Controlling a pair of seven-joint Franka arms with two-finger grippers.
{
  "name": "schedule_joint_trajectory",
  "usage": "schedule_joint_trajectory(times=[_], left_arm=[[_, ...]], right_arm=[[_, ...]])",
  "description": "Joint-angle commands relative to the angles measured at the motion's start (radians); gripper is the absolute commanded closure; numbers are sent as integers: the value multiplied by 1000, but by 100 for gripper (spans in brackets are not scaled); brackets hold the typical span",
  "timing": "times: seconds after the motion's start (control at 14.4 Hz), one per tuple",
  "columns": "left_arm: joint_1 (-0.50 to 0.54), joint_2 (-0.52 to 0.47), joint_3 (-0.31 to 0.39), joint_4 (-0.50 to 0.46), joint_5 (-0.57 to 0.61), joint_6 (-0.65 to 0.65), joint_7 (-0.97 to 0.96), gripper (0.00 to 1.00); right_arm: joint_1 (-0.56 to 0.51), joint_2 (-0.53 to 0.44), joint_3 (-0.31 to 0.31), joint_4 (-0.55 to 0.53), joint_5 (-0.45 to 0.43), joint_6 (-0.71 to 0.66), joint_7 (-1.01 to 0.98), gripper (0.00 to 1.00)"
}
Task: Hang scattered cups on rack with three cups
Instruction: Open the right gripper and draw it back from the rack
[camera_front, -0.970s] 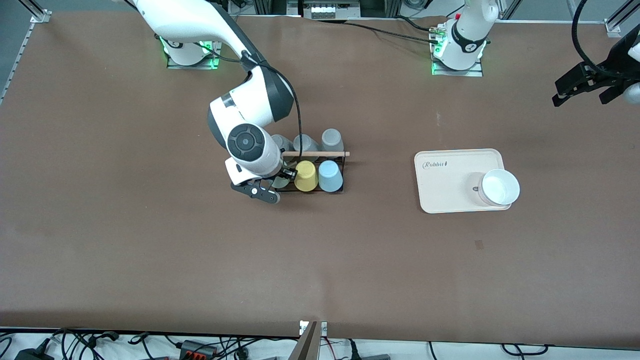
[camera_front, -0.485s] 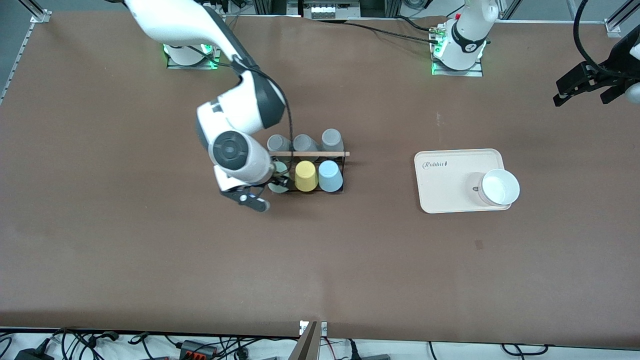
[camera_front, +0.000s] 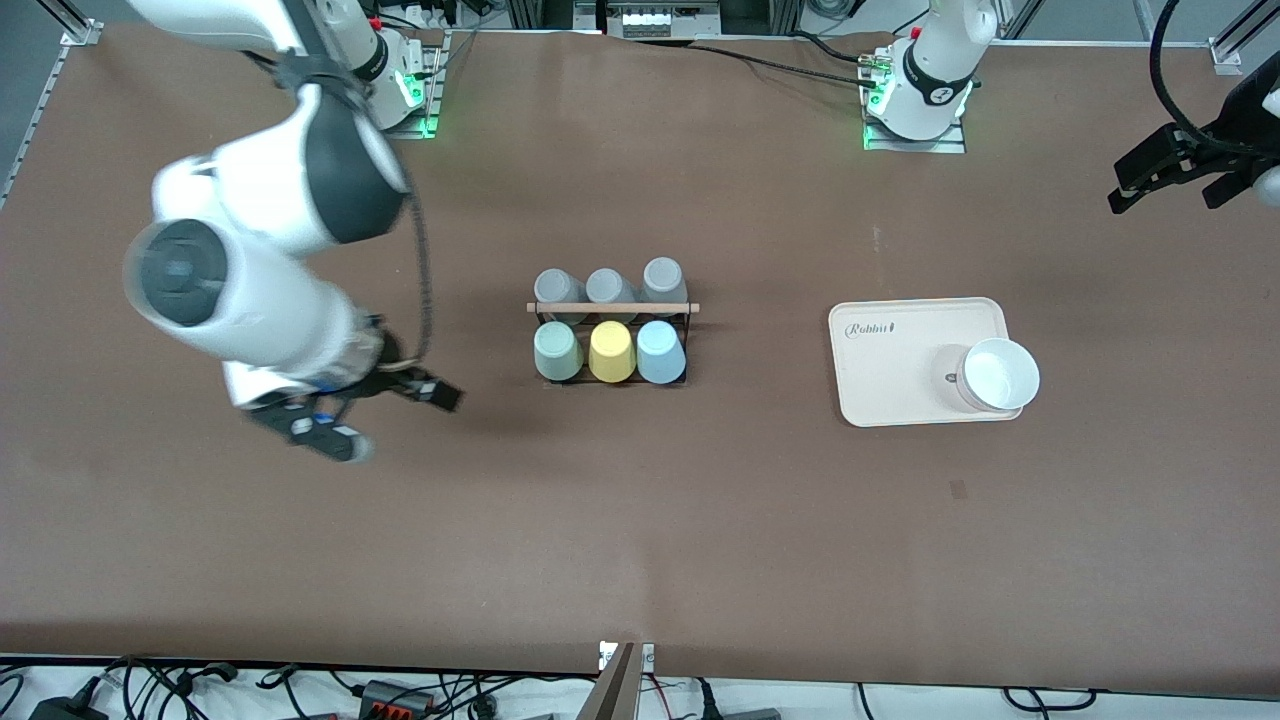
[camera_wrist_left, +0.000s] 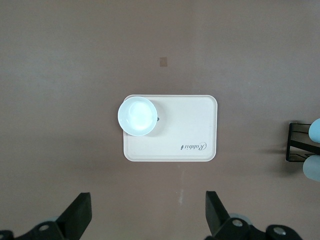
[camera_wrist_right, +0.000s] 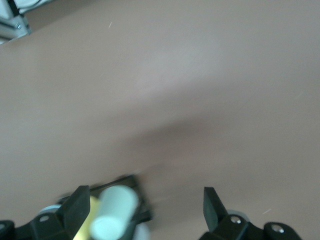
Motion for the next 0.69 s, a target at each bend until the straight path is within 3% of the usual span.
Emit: schedule_joint_trajectory(times=[0.0, 0.21, 0.49, 0.62], left_arm=[[3, 8, 0, 20, 8, -2, 9, 0], [3, 8, 2, 20, 7, -2, 9, 0], [3, 8, 2, 20, 5, -2, 9, 0], [3, 8, 2, 20, 5, -2, 9, 0]], right_arm=[[-44, -41, 7, 8, -77, -41, -119, 0], [-168, -90, 18, -15, -68, -33, -241, 0], [-329, -220, 49, -191, -66, 34, -485, 0], [-355, -254, 49, -215, -75, 39, -608, 0]])
